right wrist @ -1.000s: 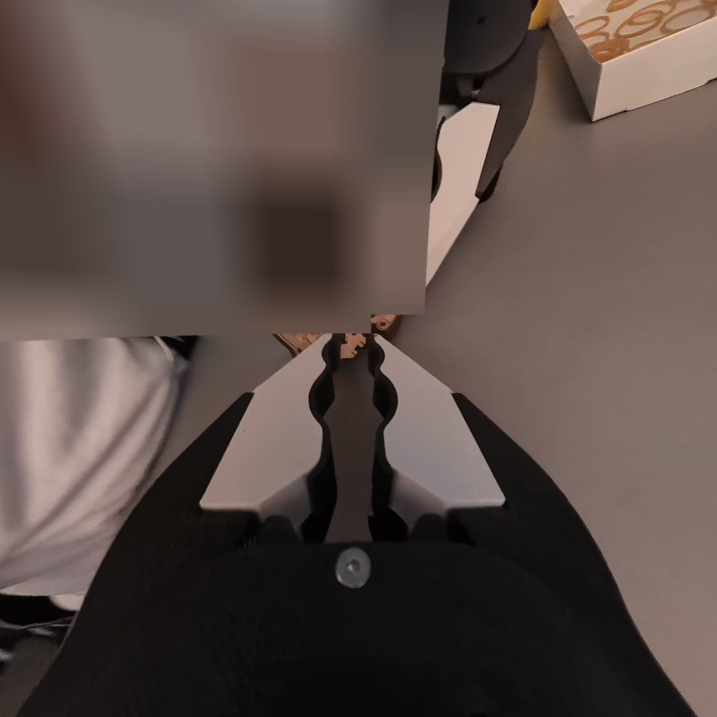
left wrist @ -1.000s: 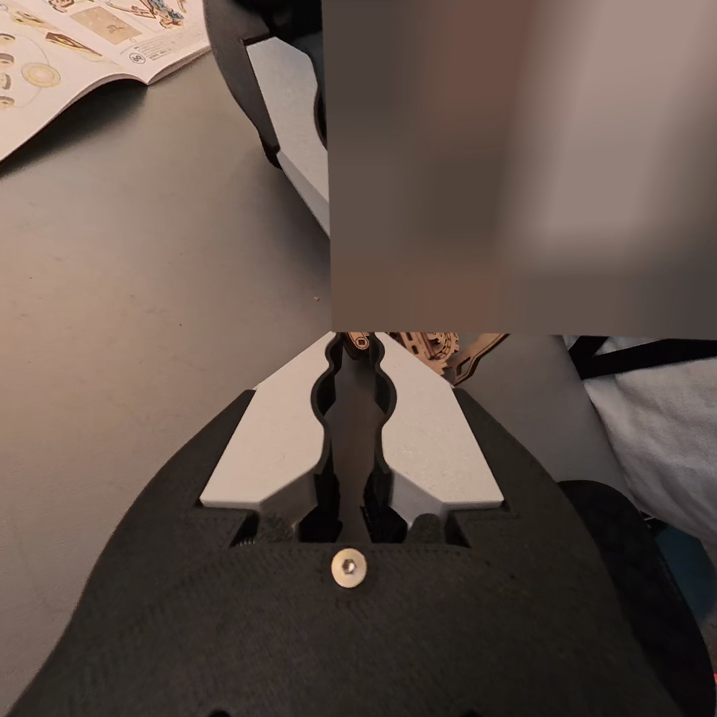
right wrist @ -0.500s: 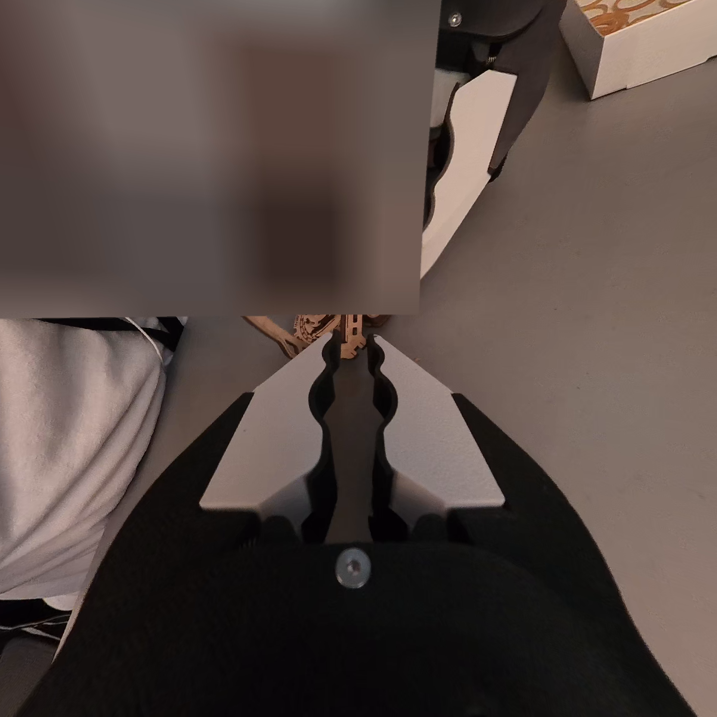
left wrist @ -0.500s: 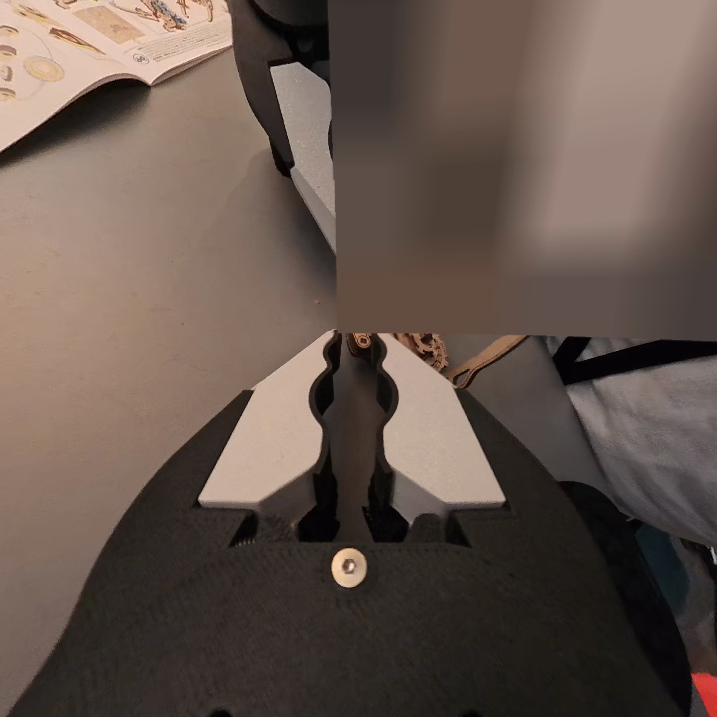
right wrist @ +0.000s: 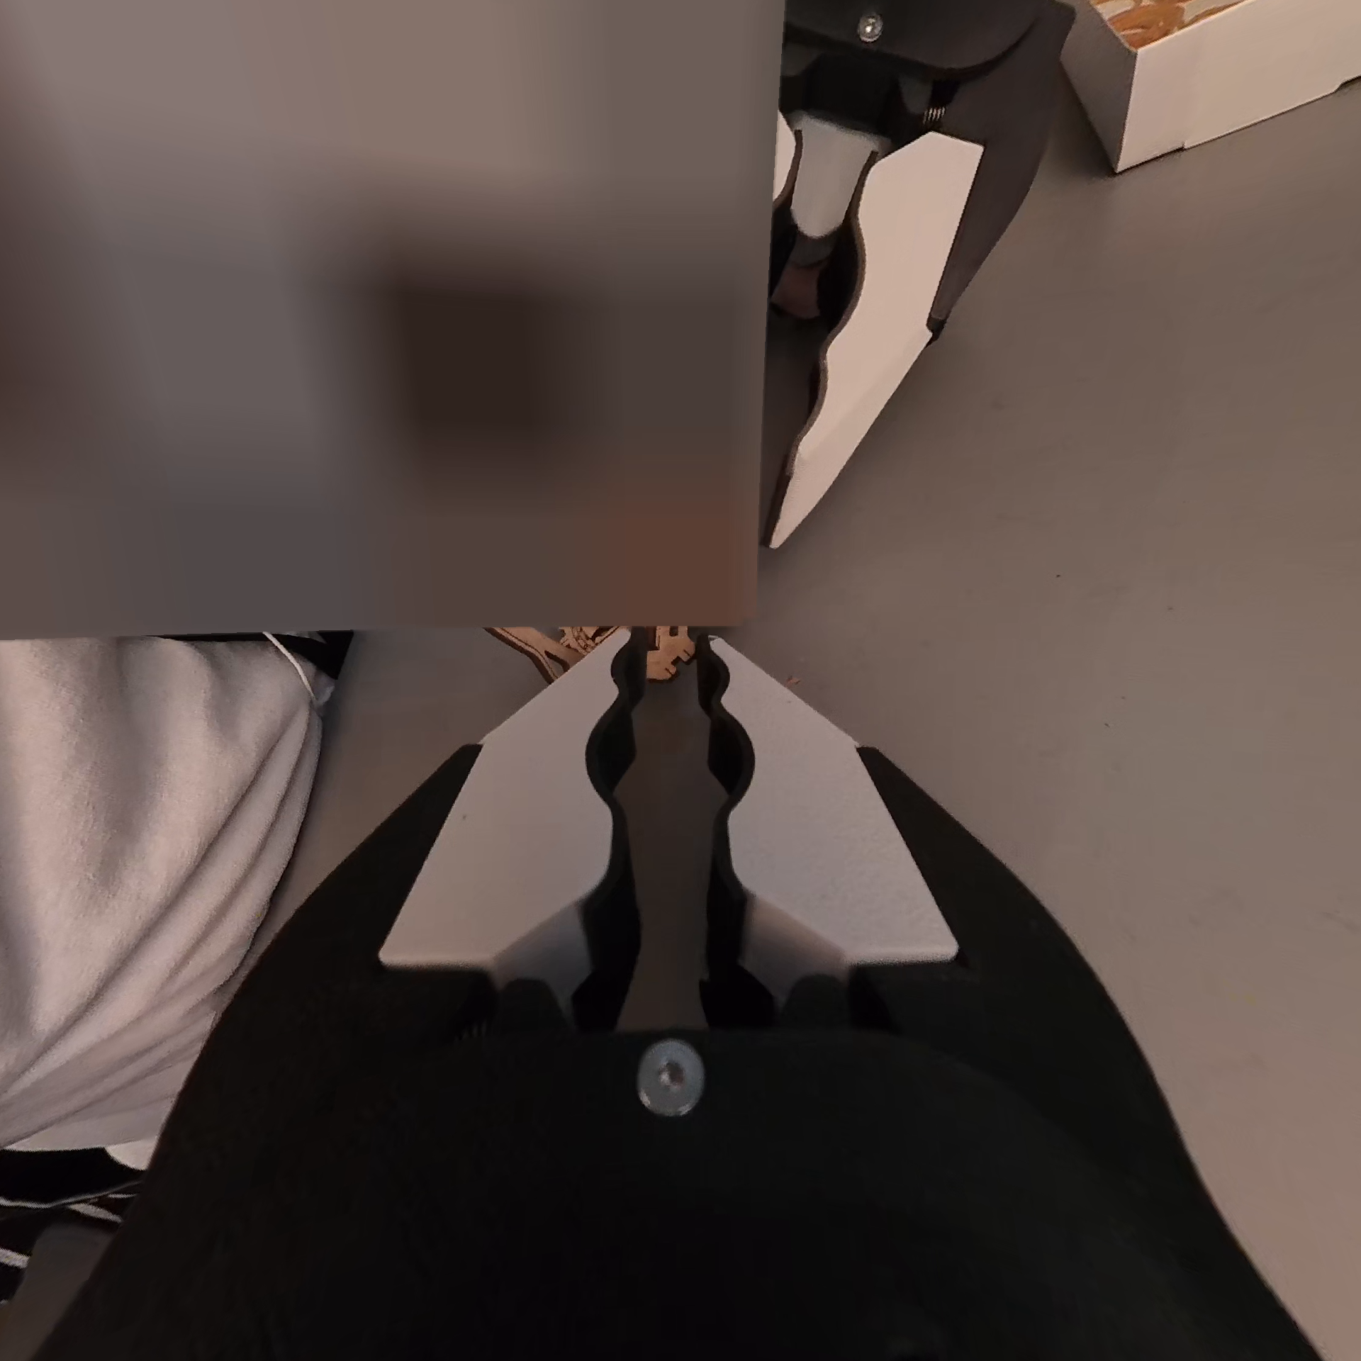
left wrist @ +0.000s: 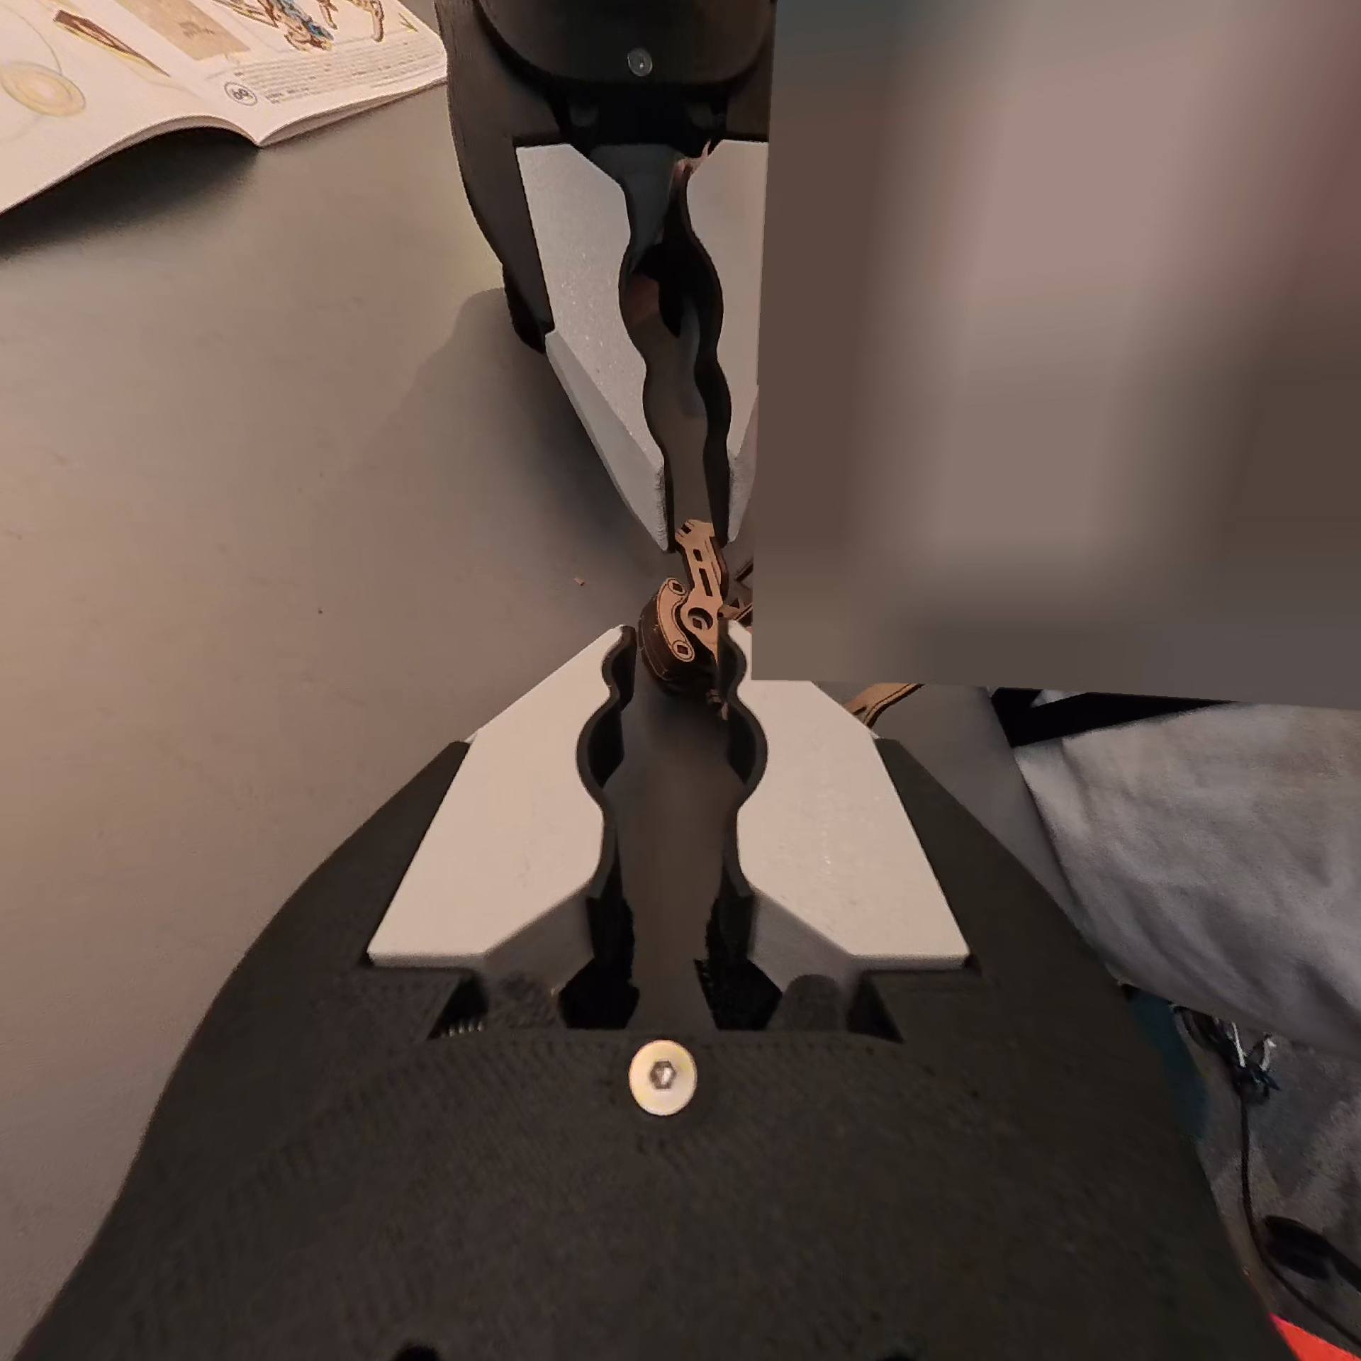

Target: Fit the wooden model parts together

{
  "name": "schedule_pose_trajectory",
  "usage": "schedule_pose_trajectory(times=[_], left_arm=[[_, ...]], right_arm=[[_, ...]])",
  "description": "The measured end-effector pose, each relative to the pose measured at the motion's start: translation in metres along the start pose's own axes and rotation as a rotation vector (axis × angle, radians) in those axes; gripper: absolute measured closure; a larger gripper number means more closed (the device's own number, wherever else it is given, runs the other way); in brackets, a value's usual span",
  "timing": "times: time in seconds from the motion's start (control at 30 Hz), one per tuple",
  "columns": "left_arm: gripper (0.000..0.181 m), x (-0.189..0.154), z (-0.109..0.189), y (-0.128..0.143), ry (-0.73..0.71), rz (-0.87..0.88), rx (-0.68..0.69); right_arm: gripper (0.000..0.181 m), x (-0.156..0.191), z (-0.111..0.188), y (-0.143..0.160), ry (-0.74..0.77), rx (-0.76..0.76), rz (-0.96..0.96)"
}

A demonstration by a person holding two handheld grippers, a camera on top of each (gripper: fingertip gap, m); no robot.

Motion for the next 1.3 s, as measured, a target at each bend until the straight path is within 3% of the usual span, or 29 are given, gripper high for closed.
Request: schedule_pose_trajectory(times=[0.43,0.9,1.3], left_arm=[[0.161,0.005,-0.006,-0.005,0.008,0.065,0.068],[0.167,0.01,-0.005,-0.002,0.056,0.134,0.04],[0.167,0.01,-0.006,0.002,0.095,0.187,0.037]], right_arm=[[0.17,-0.001,-0.002,0.0,0.016,0.012,0.014],[0.169,0.008,-0.003,-0.005,0.096,0.013,0.159],[0.169,0.01,-0.006,-0.004,0.087,0.024,0.159]])
Point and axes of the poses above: each gripper's, where its closed fingertips meet, z back along the fingers, y out of its underside, x = y × z across the jaws, the point moved 10 cm from there along z, back along the fingers, and after that the axes turned 3 degrees about -x, right-handed, at the moved point
